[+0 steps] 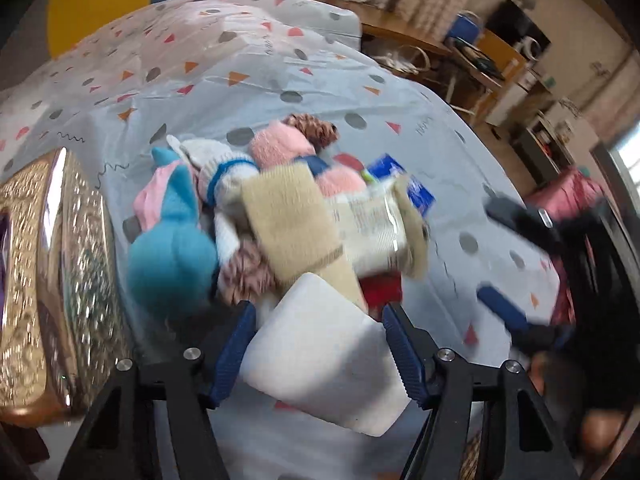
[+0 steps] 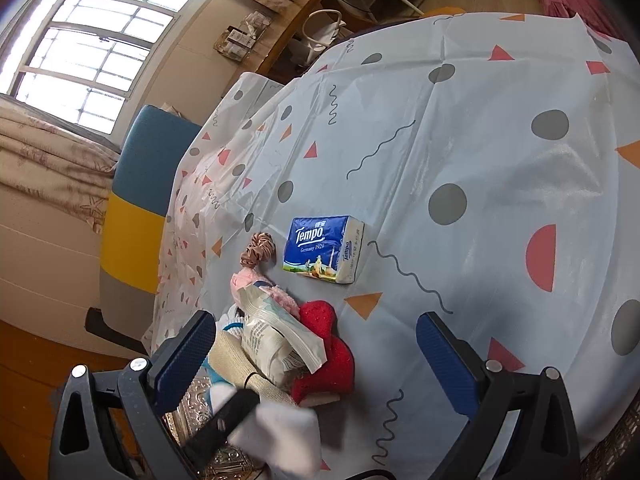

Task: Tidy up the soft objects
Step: 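Grasp the white sponge with the left gripper from the pile, then lift the white sponge with the left gripper while the right gripper grasps the beige mesh scrubber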

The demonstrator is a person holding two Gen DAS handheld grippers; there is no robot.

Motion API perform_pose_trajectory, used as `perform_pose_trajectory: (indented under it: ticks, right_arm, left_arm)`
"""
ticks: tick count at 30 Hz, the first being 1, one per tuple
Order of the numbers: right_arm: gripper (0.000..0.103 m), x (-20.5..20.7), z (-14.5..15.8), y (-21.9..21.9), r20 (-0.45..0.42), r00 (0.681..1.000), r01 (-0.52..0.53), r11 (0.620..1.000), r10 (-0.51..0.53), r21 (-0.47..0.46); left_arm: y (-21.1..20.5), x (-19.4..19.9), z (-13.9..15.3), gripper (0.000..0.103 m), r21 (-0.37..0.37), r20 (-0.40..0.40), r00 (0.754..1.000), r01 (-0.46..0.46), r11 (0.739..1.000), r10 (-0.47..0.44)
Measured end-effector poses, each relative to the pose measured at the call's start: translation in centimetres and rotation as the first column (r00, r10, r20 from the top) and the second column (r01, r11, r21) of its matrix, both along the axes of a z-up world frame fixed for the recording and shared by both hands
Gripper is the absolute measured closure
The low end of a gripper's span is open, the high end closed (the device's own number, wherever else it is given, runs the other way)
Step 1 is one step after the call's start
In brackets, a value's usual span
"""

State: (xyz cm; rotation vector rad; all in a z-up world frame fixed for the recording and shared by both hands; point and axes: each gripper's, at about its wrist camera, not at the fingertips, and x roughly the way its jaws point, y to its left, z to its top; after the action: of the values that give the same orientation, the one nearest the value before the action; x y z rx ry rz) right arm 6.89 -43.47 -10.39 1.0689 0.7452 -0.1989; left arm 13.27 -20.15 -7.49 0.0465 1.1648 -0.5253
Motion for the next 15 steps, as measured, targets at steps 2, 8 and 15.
perform_pose_trajectory:
  ticks: [2, 8, 15]
  right_arm:
    - [0.0, 0.3, -0.1, 0.4, -0.017, 1.0, -0.022, 1.0, 0.022, -0.009]
    - [0.0, 1.1, -0.1, 1.5, -0.048, 0.995, -0.092, 0.995, 0.09, -0.046]
    - [0.0, 2.0, 0.4, 3.3, -0.072, 0.981, -0.185, 0.977, 0.178, -0.105]
  left_arm:
    - [0.8, -1.7, -0.5, 0.037, 0.038, 0.014, 0.997, 0.076, 0.996, -0.077]
    - [3.2, -4.5, -2.6, 0.028, 0.071, -0.004, 0.99, 0.142, 0.987, -0.142]
    - [7.0, -5.7, -2.7, 0.014, 0.03, -0.022, 1.0, 0.014, 0.999, -0.014]
